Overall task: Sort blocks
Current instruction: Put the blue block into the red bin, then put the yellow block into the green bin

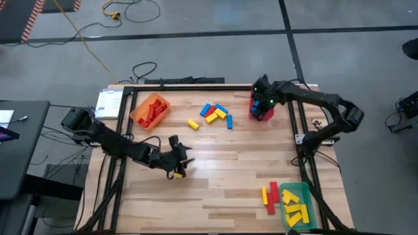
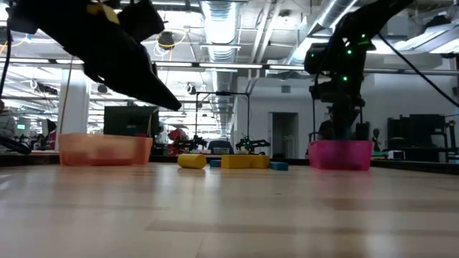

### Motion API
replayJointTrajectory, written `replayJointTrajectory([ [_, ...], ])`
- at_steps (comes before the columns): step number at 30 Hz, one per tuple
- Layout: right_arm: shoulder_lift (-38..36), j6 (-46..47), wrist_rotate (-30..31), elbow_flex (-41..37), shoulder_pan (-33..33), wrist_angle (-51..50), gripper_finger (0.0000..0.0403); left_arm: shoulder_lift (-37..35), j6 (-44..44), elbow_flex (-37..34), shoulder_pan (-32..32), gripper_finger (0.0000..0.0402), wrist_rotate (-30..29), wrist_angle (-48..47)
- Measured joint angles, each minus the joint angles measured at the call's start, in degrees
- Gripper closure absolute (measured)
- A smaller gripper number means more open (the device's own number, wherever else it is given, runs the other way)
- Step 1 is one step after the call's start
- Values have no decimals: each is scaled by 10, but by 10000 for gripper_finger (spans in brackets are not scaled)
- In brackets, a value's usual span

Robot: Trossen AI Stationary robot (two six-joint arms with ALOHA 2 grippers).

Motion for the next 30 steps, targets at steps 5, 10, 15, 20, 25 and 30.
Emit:
replayJointTrajectory([
  [5, 6, -4, -28, 1, -17, 2, 262, 0, 18, 0, 42, 189, -23, -36],
  [10, -18, -1, -36, -1, -23, -3, 230, 0, 55, 0, 114, 189, 17, -58],
  [15, -39, 8, -37, -1, -24, -14, 204, 0, 77, 13, 196, 189, 105, -68],
  [20, -59, 11, -41, -1, -15, -32, 180, 0, 119, 47, 253, 189, 145, -117],
  [25, -85, 27, -41, -1, 12, -45, 163, 0, 187, 106, 291, 189, 169, -217],
  [30, -116, 44, -46, -1, 68, -44, 161, 0, 275, 151, 319, 189, 211, -280],
])
